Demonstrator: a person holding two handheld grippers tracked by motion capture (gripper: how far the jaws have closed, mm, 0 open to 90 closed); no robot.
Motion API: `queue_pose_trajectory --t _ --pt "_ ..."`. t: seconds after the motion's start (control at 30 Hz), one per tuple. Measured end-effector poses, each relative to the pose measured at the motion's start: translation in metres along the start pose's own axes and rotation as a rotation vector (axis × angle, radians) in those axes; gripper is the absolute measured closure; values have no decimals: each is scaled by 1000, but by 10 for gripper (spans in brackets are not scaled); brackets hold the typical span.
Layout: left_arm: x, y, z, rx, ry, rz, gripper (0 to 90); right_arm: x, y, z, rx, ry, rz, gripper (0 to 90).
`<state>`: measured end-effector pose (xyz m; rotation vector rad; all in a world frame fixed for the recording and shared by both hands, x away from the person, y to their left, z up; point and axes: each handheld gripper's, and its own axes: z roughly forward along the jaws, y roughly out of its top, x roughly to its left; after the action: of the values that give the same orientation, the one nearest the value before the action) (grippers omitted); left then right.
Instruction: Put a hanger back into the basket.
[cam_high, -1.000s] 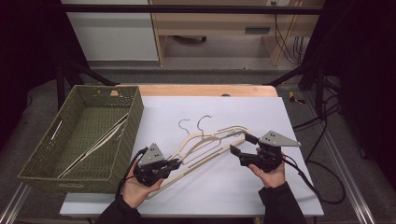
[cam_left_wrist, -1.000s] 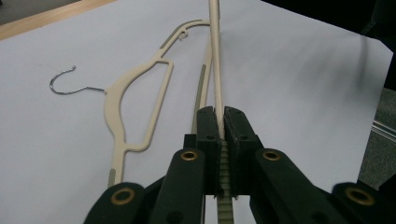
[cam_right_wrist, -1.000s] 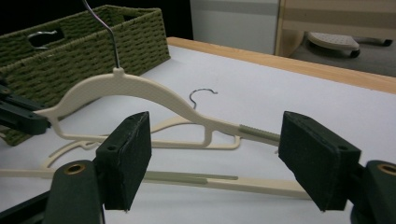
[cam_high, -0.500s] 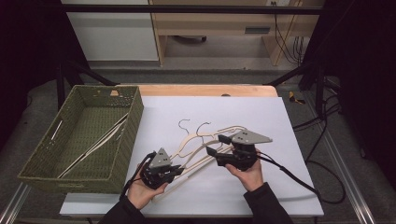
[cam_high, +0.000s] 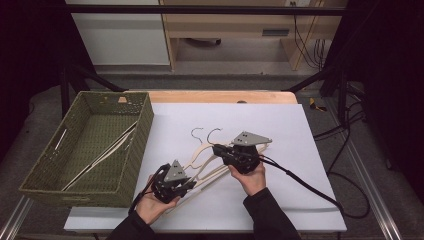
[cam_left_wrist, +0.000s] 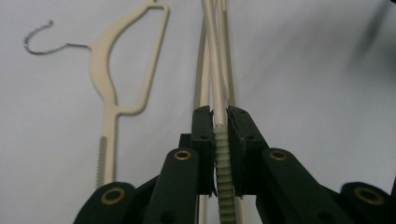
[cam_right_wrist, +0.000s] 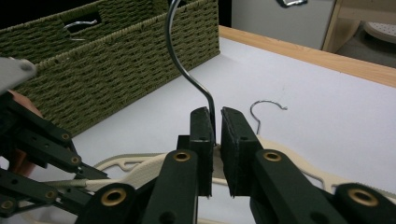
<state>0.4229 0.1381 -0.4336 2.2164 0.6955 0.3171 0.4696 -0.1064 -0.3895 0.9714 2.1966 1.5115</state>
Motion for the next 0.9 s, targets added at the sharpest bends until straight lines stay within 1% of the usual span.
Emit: queue_pose_trajectory --t 0.03,0.07,0.1,0.13,0.17,0.2,0.23,0.27,0.3,0.33,0.4,0.47,0.57,0.67,0.73,0.77,0.83,0.9 --pt "0 0 0 -4 -8 2 814 0 0 -1 0 0 -2 841" --pt "0 1 1 7 -11 1 815 0 0 -1 2 1 -2 843" --pt "1 1 0 6 -21 -4 814 1 1 -2 1 0 2 844" --pt "1 2 0 -7 -29 -8 810 1 1 -3 3 2 -7 846" --pt "1 4 0 -19 -44 -11 797 1 1 -3 0 0 -5 850" --pt "1 6 0 -26 -58 -15 785 1 1 -4 -3 -2 -11 868" --pt "0 8 1 -35 -60 -17 767 2 1 -5 -11 -2 -17 884" --pt "-1 11 2 -37 -58 -10 743 3 2 -6 -9 -3 -19 884" --pt "-1 14 4 -38 -63 -6 730 3 1 -6 -6 -2 -25 884" --pt "-1 15 4 -41 -64 -6 725 3 1 -6 -9 -5 -21 883" --pt "-2 18 8 -38 -96 -19 757 2 1 -6 -1 2 -26 881" --pt "-4 20 11 -27 -66 -8 797 3 0 -5 2 0 -26 880" --pt "-3 20 11 -27 -78 -27 831 4 0 -7 2 -1 -29 876" --pt "-3 20 11 -30 -89 -67 850 6 1 -11 -9 -2 -34 824" --pt "-4 21 9 -36 -77 -80 864 7 3 -16 -21 3 -33 782" --pt "-5 22 8 -40 -69 -72 867 7 3 -18 -25 4 -40 754" --pt "-6 22 3 -66 -68 -86 867 8 3 -25 -40 -2 -50 704" --pt "-7 24 -1 -76 -58 -77 868 8 2 -32 -55 2 -47 650"
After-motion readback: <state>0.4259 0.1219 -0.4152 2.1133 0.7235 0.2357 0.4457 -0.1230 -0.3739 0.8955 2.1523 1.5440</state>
